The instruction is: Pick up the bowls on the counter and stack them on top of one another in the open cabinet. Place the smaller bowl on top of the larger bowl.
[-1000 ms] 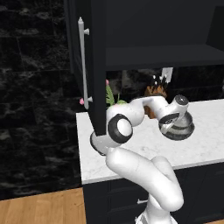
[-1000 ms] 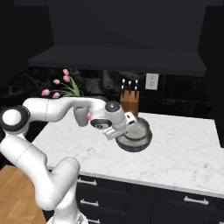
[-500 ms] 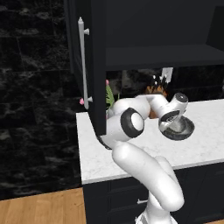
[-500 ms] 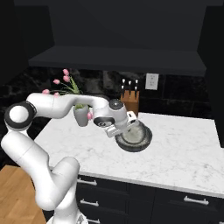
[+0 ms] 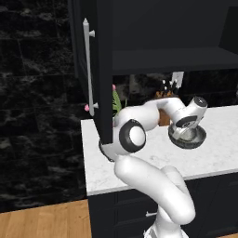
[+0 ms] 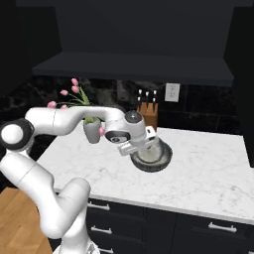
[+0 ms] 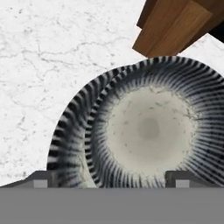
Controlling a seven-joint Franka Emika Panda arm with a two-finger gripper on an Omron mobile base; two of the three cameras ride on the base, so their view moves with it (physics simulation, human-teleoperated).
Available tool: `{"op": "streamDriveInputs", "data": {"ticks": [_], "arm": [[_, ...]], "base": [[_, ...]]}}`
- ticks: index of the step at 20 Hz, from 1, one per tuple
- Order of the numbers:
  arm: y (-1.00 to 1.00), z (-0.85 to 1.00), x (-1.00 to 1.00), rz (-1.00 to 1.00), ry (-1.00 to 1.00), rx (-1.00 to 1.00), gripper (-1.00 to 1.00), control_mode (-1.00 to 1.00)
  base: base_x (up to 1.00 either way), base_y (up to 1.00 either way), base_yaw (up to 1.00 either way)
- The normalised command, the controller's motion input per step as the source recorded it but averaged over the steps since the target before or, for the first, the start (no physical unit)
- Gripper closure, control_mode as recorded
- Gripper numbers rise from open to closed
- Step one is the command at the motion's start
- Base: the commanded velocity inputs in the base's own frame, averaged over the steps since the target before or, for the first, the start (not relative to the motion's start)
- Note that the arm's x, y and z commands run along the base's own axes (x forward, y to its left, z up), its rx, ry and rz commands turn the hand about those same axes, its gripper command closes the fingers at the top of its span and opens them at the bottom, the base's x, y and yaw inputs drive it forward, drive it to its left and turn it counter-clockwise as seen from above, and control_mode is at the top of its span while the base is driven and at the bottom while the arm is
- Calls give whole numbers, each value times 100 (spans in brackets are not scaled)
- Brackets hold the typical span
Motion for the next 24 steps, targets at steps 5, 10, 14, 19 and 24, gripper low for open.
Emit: {"op": "streamDriveInputs", "data": {"ticks": [5, 10, 14, 19, 24], "arm": [[7, 3, -14, 0, 1, 0, -100, -100], [38, 32, -29, 0, 1, -2, -100, -100], [46, -23, 17, 0, 19, -2, -100, -100], [2, -45, 23, 0, 12, -2, -100, -100], [-12, -29, 0, 0, 0, -8, -100, -100]], "base": [[0, 0, 0], [0, 0, 0], [0, 0, 0], [0, 0, 0], [0, 0, 0]]}}
